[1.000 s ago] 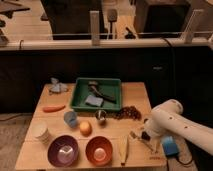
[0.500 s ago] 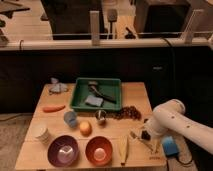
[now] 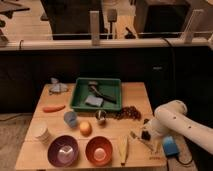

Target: Place eraser in purple bowl

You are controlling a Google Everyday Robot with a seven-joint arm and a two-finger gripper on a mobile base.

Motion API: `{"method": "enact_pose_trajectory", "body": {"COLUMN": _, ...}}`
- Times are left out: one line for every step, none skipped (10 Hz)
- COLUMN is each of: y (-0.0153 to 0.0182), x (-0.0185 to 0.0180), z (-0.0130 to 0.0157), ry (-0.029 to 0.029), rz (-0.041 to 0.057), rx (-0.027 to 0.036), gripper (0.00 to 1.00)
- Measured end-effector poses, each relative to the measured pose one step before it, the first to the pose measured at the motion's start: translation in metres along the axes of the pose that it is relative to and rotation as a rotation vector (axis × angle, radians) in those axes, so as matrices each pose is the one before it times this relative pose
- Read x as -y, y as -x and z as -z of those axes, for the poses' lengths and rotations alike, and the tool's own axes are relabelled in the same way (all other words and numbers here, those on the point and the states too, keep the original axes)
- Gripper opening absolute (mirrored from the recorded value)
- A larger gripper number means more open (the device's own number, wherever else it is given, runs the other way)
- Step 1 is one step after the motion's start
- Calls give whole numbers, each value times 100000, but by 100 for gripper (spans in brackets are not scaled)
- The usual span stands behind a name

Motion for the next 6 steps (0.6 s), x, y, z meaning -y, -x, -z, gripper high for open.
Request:
{"method": "enact_pose_trajectory", "body": {"y": -15, "x": -152, "z": -180, "ry": 160, "rz": -425, "rx": 17, "gripper": 80}}
{"method": "enact_pose_trajectory", "body": {"y": -5, "x": -158, "z": -82, "ry": 130, "rz": -429, "rx": 118, "gripper": 80}}
{"method": "enact_pose_trajectory", "body": {"y": -44, "x": 97, "z": 21, "ry": -150, "rz": -915, "rx": 242, "gripper": 80}}
{"method": "enact_pose_trajectory", "body": {"y": 34, "x": 209, "z": 77, "ry": -215, "rz": -543, "rx": 195, "gripper": 80}}
{"method": "enact_pose_trajectory", "body": {"y": -75, "x": 7, "z": 73, "ry": -139, "rz": -729, "rx": 91, "gripper": 80}}
{"method": "enact_pose_trajectory", "body": {"y": 0, "x": -344, "z": -101, "ry": 409, "rz": -906, "rx": -14, "gripper": 80}}
